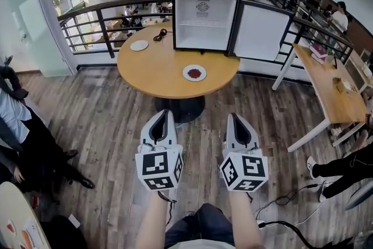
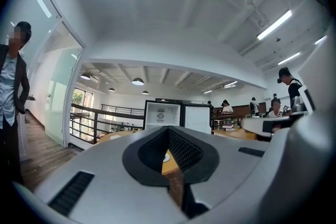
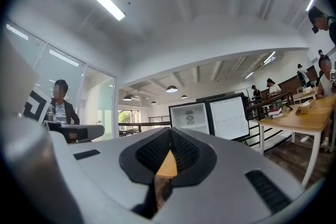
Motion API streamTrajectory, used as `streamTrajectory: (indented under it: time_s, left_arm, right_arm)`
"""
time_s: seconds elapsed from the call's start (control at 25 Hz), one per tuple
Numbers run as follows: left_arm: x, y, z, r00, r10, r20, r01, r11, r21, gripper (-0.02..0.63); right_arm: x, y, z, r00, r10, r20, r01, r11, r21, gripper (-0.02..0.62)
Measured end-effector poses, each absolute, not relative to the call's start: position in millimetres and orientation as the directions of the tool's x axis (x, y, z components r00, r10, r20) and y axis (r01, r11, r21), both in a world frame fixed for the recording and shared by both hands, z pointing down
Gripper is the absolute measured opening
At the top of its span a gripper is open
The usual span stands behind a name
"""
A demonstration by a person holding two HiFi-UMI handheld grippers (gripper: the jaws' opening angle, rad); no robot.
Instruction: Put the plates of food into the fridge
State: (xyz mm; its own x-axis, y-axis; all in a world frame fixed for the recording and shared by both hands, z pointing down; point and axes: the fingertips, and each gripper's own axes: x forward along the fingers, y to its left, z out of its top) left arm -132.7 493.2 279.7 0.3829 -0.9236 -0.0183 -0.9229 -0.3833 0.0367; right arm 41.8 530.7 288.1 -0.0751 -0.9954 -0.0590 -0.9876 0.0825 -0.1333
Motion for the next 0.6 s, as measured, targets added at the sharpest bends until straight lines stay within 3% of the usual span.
streamTrajectory:
  time_s: [0.6]
  left_arm:
    - [-99, 402, 292, 0.376, -0.926, 0.018, -0.926, -0.375, 0.046, 0.006]
  right_arm:
    - [67, 434, 293, -0.114, -0.993, -0.03, -0.986, 0.117, -0.123, 0.012]
